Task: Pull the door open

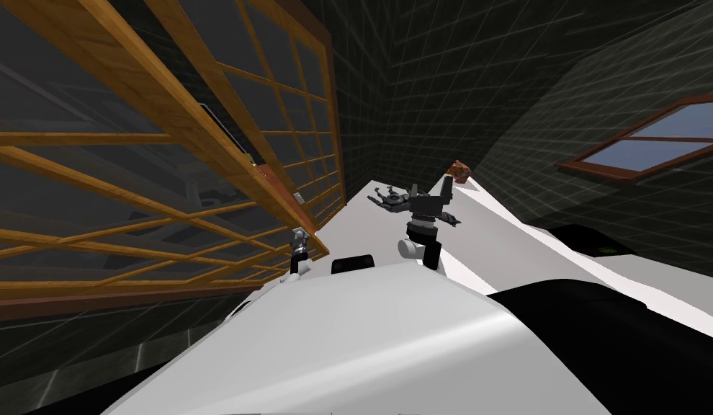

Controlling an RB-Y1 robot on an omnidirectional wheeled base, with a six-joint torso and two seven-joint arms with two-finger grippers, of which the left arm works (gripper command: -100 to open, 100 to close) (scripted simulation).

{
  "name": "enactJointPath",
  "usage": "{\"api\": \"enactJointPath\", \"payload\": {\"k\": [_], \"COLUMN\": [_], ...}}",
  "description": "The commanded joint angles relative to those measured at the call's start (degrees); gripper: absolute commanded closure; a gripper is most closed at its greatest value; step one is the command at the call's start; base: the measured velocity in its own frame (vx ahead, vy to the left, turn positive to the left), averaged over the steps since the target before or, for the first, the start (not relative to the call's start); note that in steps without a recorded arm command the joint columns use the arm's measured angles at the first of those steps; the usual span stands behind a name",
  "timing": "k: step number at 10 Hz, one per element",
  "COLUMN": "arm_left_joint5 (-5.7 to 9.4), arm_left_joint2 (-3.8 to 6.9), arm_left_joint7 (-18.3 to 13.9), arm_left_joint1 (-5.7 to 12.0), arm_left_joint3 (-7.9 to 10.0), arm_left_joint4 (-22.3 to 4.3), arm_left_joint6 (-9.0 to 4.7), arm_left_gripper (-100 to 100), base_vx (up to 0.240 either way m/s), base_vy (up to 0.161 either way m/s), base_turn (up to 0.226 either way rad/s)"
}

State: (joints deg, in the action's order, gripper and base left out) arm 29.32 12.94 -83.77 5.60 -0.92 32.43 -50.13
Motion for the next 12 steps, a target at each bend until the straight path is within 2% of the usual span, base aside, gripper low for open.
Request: {"api": "enactJointPath", "payload": {"k": [1, 10, 11, 12], "arm_left_joint5": [-0.52, -3.88, -4.16, -3.94], "arm_left_joint2": [0.76, 5.60, 6.01, 5.54], "arm_left_joint7": [-1.3, -9.8, -10.5, -9.8], "arm_left_joint1": [-0.33, -2.48, -2.66, -2.88], "arm_left_joint3": [-0.96, -7.09, -7.60, -7.28], "arm_left_joint4": [0.2, 1.2, 1.3, 1.4], "arm_left_joint6": [-0.23, -1.72, -1.85, -1.38], "arm_left_gripper": [100, 100, 100, 100], "base_vx": [-0.102, -0.214, -0.199, -0.083], "base_vy": [0.034, 0.036, 0.048, 0.015], "base_turn": [-0.133, -0.133, -0.114, -0.035]}}
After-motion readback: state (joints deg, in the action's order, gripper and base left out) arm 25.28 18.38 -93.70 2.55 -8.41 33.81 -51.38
